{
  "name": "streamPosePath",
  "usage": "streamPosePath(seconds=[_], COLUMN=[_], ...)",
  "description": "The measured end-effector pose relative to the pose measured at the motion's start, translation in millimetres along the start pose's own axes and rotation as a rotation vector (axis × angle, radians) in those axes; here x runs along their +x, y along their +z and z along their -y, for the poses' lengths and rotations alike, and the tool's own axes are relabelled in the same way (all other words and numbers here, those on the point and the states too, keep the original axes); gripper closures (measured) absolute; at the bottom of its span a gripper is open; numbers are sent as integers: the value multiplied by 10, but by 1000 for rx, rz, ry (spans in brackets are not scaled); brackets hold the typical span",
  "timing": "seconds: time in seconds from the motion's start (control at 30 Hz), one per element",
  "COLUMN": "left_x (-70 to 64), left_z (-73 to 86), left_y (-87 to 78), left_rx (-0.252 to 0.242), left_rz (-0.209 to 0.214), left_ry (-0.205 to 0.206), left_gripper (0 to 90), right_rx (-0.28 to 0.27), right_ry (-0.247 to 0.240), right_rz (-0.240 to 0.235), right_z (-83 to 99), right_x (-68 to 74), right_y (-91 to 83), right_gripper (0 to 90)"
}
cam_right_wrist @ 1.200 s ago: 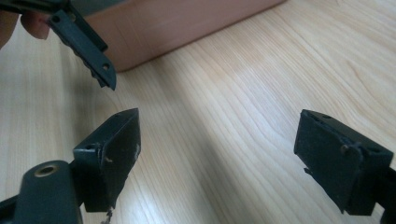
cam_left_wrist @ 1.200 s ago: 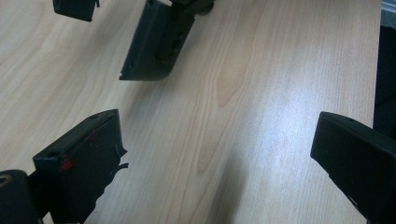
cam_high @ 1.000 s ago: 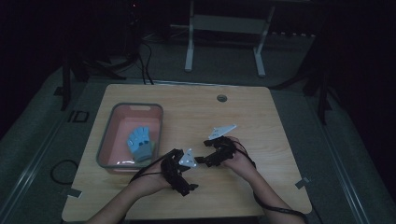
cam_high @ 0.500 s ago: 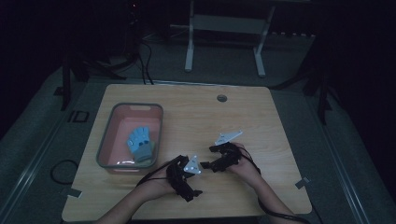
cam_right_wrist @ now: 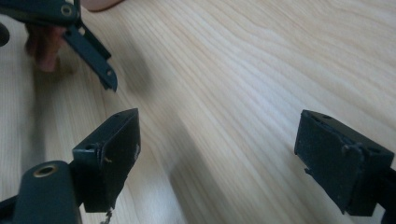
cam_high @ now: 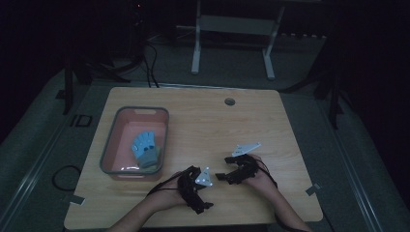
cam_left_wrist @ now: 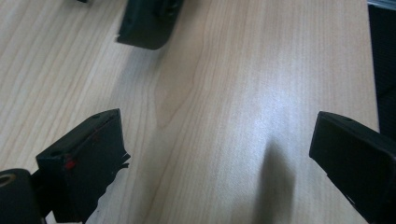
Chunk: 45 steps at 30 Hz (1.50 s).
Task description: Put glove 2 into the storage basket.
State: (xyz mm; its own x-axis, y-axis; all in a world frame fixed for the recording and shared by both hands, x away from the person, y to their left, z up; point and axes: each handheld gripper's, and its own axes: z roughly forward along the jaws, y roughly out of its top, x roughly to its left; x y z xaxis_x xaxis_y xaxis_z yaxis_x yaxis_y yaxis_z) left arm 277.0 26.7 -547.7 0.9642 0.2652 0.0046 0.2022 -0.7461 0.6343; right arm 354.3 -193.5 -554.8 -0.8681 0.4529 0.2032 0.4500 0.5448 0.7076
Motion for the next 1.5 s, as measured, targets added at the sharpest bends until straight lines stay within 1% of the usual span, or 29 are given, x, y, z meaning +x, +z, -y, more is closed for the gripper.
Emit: streamPosePath(seconds=[0.07,0.1,0.17,0.3,0.33,0.43,0.5,0.63,0.7,0.8,0.93,0.97,1.03,1.07,1.13,1.17,1.23,1.43,1.5], left_x=[1,2,-4,-7,-4,-9,-11,-11,-9,-9,-20,-24,-28,-28,-27,-21,-14,-10,-15], left_z=[8,12,20,29,37,47,56,61,62,71,83,84,85,87,89,98,112,148,154], left_y=[16,19,31,42,55,51,51,44,36,38,53,55,50,46,41,24,14,-11,-16], left_rx=[4,6,6,3,12,13,15,17,5,7,-5,-7,-11,-14,-17,-35,-42,-55,-56], left_rz=[10,9,17,18,20,20,21,16,18,16,20,20,15,13,12,6,6,-13,-16], left_ry=[-9,-3,-9,-11,-17,-23,-20,-17,-27,-26,-34,-35,-28,-31,-36,-46,-52,-71,-74], left_gripper=[38,38,38,38,38,38,38,38,38,39,39,39,39,39,39,39,39,39,39], right_rx=[-2,-8,-14,-24,-27,-20,-21,-16,-4,-7,-22,-39,-44,-53,-53,-59,-64,-46,-48], right_ry=[11,10,14,6,9,-2,-13,-20,-26,-32,-36,-34,-37,-46,-46,-48,-49,-68,-87], right_rz=[2,2,6,15,24,39,49,65,76,86,99,104,102,96,96,99,105,141,158], right_z=[38,64,98,149,176,196,214,263,285,317,339,351,354,362,362,367,372,375,370], right_x=[-13,-23,-32,-41,-40,-23,-9,24,43,75,88,89,88,86,86,86,85,111,126], right_y=[-22,-39,-67,-111,-143,-179,-198,-239,-255,-283,-298,-314,-318,-325,-325,-328,-333,-313,-307], right_gripper=[146,146,146,145,145,144,144,142,140,137,135,136,136,136,136,136,136,128,126])
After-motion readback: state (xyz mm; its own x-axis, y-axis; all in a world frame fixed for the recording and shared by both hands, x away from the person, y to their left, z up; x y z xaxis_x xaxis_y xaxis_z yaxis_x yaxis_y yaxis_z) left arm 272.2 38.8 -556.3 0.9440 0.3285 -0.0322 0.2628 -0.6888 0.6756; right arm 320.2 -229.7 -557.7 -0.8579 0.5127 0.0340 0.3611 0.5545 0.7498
